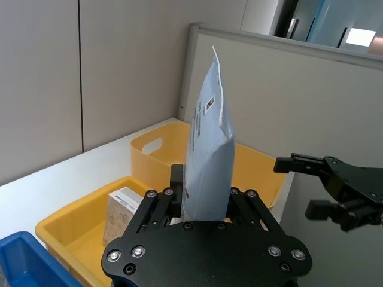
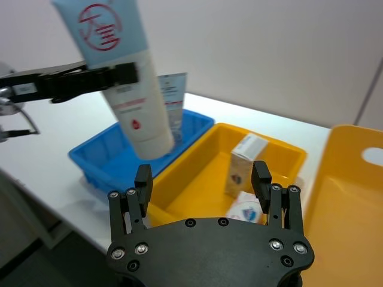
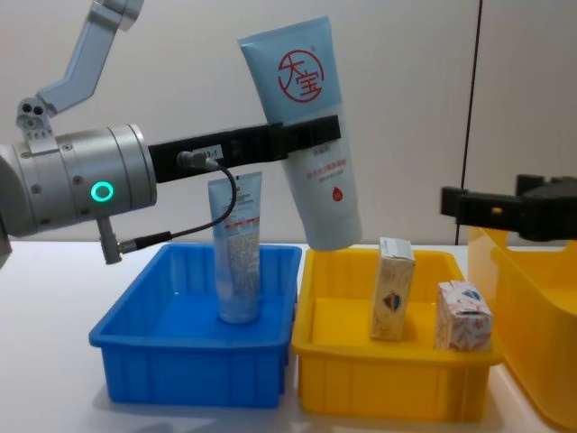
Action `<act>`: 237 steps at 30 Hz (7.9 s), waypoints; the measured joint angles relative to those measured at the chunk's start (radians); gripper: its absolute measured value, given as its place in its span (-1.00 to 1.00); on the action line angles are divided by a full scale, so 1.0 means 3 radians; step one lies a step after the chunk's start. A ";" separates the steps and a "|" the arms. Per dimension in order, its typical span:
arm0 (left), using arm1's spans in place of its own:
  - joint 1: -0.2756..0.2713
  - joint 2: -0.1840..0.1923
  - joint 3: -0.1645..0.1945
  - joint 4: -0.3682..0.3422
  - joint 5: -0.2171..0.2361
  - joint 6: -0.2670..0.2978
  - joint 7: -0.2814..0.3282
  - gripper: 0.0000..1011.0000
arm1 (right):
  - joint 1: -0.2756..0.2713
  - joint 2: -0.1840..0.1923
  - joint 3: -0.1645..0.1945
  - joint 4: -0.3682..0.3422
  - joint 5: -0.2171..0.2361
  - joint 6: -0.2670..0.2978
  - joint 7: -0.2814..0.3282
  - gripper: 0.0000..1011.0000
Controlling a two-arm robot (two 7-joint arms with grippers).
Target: Bimanual collaborative sorting of washing and personal care products
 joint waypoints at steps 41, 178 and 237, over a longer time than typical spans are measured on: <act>0.0000 0.0000 0.0004 -0.0004 -0.0016 0.0003 -0.0028 -0.42 | 0.1080 -0.0485 -0.0878 0.1028 -0.0861 -0.0068 -0.0033 0.98; 0.0000 0.0000 0.0004 -0.0004 -0.0016 0.0004 -0.0028 0.98 | 0.0592 -0.0081 0.0401 0.0844 -0.1127 0.0759 -0.0717 0.93; 0.0244 0.0082 0.0025 -0.0290 0.0272 -0.0030 0.0522 0.98 | 0.0147 -0.0213 0.0311 0.0401 -0.0527 -0.0163 -0.0485 0.98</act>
